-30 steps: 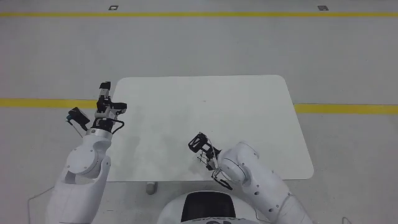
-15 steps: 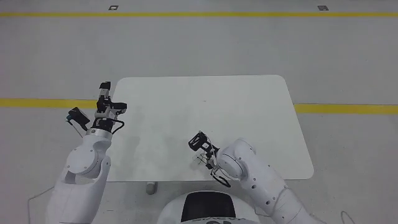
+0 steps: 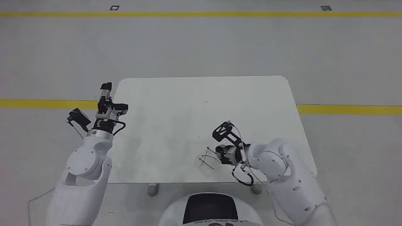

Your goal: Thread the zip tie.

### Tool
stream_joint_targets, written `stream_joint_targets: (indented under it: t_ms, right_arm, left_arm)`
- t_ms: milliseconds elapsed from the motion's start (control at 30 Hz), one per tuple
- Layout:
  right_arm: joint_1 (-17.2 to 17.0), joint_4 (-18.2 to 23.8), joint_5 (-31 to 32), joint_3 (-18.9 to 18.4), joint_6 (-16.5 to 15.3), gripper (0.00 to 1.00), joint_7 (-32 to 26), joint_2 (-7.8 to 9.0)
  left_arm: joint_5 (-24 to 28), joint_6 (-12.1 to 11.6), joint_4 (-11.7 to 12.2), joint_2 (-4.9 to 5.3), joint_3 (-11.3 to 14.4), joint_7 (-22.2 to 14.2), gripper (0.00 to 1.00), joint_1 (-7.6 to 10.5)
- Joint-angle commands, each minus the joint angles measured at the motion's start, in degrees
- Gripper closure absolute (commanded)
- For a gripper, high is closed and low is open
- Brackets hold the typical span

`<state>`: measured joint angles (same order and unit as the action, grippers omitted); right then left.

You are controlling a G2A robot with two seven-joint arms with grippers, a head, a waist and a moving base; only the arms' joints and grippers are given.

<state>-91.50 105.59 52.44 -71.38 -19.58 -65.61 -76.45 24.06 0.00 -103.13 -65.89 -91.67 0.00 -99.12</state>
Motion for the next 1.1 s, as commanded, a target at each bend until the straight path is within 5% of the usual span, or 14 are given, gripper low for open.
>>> stream_joint_targets:
  t_ms: [0,267,667,900,1067]
  right_arm:
    - [-1.0,0.6,-5.1,-2.1,0.1,1.00,0.7,0.69]
    - [-0.1,-3.5,-22.1,-4.2,0.1,1.00,1.9,3.47]
    - [0.0,-4.0,-22.9,-4.2,0.3,1.00,2.7,3.56]
    - [-5.7,-0.8,-33.5,-5.3,0.1,1.00,13.0,4.51]
    - [-7.8,-0.3,-40.2,-5.9,0.1,1.00,14.7,5.67]
  left_arm:
    - [0.0,0.0,0.0,0.00,0.0,0.0,0.00,0.00]
    - [0.0,0.0,0.0,0.00,0.0,0.0,0.00,0.00]
    - [0.0,0.0,0.0,0.00,0.0,0.0,0.00,0.00]
    - [0.0,0.0,0.0,0.00,0.0,0.0,0.00,0.00]
    - [0.0,0.0,0.0,0.00,0.0,0.0,0.00,0.00]
